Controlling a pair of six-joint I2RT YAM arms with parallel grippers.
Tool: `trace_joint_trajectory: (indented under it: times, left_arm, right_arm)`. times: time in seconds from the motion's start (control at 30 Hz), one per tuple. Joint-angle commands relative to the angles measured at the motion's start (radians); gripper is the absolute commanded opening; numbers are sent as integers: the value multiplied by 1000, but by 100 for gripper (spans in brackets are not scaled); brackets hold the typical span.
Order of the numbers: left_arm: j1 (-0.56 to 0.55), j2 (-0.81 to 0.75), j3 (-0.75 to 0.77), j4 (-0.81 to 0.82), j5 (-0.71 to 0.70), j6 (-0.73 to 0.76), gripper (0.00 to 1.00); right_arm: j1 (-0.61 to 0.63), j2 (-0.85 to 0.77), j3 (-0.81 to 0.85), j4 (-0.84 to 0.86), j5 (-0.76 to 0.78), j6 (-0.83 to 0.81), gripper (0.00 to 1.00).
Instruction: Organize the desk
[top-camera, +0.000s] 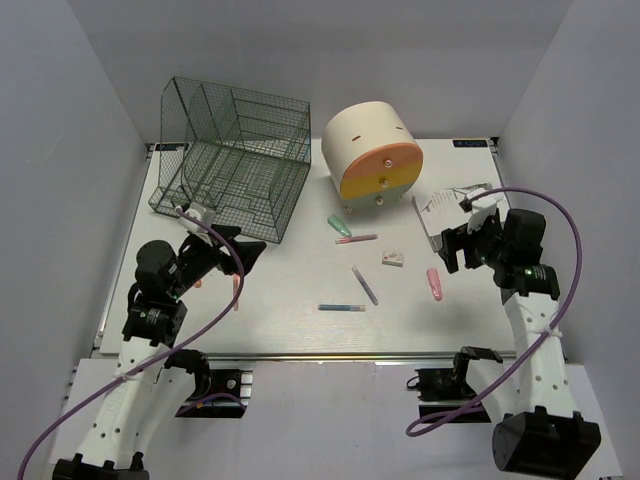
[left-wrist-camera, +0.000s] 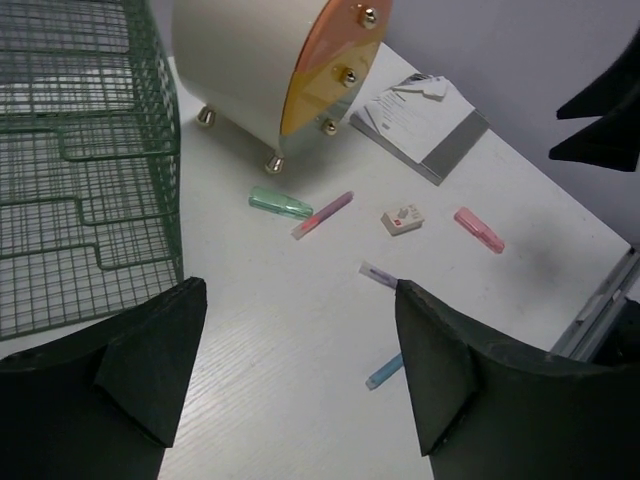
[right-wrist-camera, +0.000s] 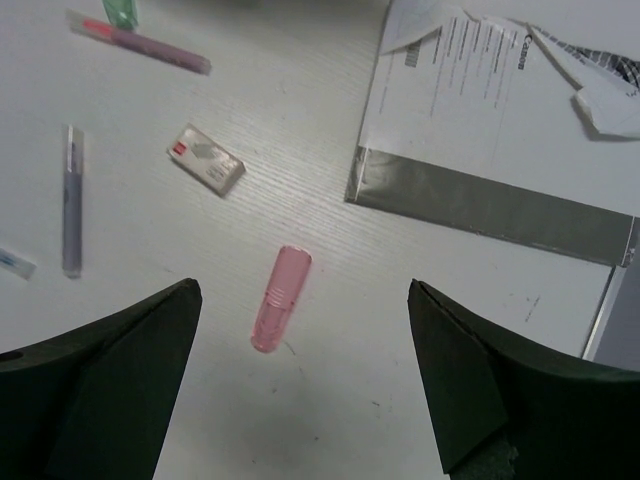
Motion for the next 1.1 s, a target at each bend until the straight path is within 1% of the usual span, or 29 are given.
trace_joint_trajectory:
  times: [0.0,0.03,0.07,0.1,0.2,0.23,0.33,0.4,0.43,0.47,0.5,0.53,0.57,0.6,0.67,0.7,0.77,0.9,1.07]
  left_arm:
    - [1,15,4,37,94,-2,84]
    - [1,20,6,40,108,-2,74]
    - [1,33,7,44,130,-4,68]
    - [1,41,9,42,139,-1,55]
    - [1,69,16,39,168,4,40]
    - [1,75,20,36,171,6,32]
    - [1,84,24,28,179,13,25]
    - [1,77,24,30,180,15,23]
    - [1,70,23,33,180,12,24]
    - [1,66,21,33,179,10,37]
    - [1,57,20,33,173,9,45]
    - [1,52,18,31,158,7,54]
    - [1,46,18,30,151,6,72]
    - [1,37,17,28,145,4,77]
    - [1,24,16,27,136,3,83]
    - [1,18,15,27,131,4,86]
    - [1,4,13,27,119,1,89]
    - [1,0,13,27,114,1,91]
    - [1,0,12,24,107,3,91]
  right_arm:
    - [2,59,39,-76,67,-115,89]
    - [2,88,45,-99,70,-118,89]
    - [2,97,45,-102,62,-125,89]
    - [0,105,40,-104,33,-136,89]
    - [2,117,16,-86,-34,-132,89]
    - [2,119,10,-60,-42,-121,89]
    - [3,136,-17,5,-54,-89,89]
    - [2,156,-12,54,-57,-70,89]
    - [3,188,-6,65,-57,-35,89]
    - [2,206,-1,89,-59,-15,89]
    - [3,221,14,103,-59,14,89]
    - [3,257,22,120,-57,84,87]
    - [3,277,29,158,-29,124,79]
    - [3,292,39,177,-13,160,76]
    - [2,347,69,210,7,260,67]
    - [2,385,80,232,16,287,66]
    - [2,425,115,255,21,357,64]
    - [-2,560,183,312,56,482,62]
    - [2,705,275,367,74,583,62]
